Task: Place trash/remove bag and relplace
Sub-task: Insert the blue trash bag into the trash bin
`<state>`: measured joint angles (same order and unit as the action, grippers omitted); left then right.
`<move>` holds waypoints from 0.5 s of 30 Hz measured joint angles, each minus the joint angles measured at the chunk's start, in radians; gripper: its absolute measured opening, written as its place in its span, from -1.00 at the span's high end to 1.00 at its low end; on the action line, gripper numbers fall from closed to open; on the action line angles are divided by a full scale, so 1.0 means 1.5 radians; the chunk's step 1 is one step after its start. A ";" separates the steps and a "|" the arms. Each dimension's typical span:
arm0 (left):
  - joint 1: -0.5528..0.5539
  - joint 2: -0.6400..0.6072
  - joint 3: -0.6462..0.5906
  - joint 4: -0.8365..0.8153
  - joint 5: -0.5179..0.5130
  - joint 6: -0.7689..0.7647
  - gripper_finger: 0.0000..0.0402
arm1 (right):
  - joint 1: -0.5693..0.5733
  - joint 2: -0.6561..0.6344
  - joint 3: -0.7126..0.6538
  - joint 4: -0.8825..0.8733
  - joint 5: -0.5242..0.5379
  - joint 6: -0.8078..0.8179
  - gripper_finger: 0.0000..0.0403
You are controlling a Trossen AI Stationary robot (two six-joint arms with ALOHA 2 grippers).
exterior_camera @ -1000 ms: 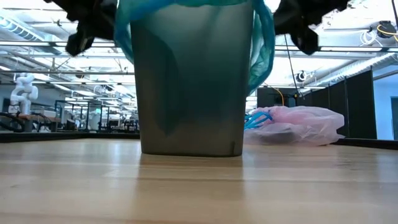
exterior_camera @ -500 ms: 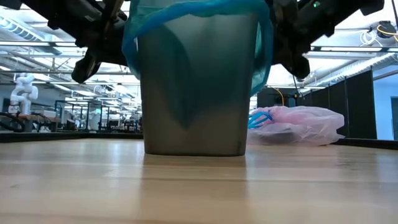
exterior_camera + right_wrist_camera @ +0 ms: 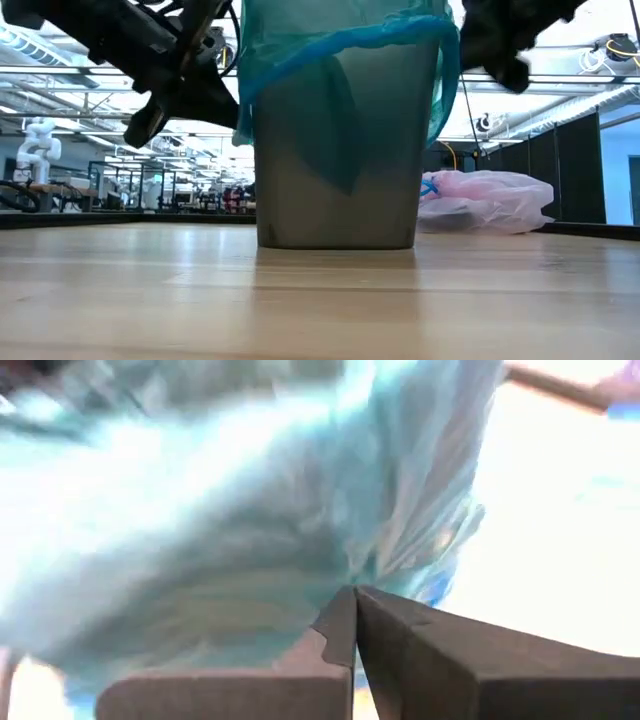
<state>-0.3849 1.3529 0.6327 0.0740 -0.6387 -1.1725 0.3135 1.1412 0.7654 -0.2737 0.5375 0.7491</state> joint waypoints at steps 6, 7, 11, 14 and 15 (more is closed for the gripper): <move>0.000 0.000 0.000 -0.003 -0.009 0.000 1.00 | 0.049 -0.122 0.001 -0.036 0.049 -0.015 1.00; 0.000 0.000 0.000 -0.003 -0.009 0.000 1.00 | 0.062 -0.128 0.001 -0.025 0.052 -0.009 1.00; 0.000 0.000 0.000 -0.006 -0.013 0.000 1.00 | 0.129 -0.103 0.001 0.055 0.101 -0.001 1.00; 0.004 0.000 0.000 -0.005 -0.015 0.000 1.00 | 0.176 -0.070 0.000 0.108 0.142 0.011 1.00; 0.004 0.000 0.000 -0.006 -0.015 0.000 1.00 | 0.190 -0.059 0.000 0.122 0.156 0.018 1.00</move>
<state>-0.3784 1.3529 0.6327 0.0656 -0.6613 -1.1721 0.5989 1.0530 0.7654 -0.0903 0.7716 0.7763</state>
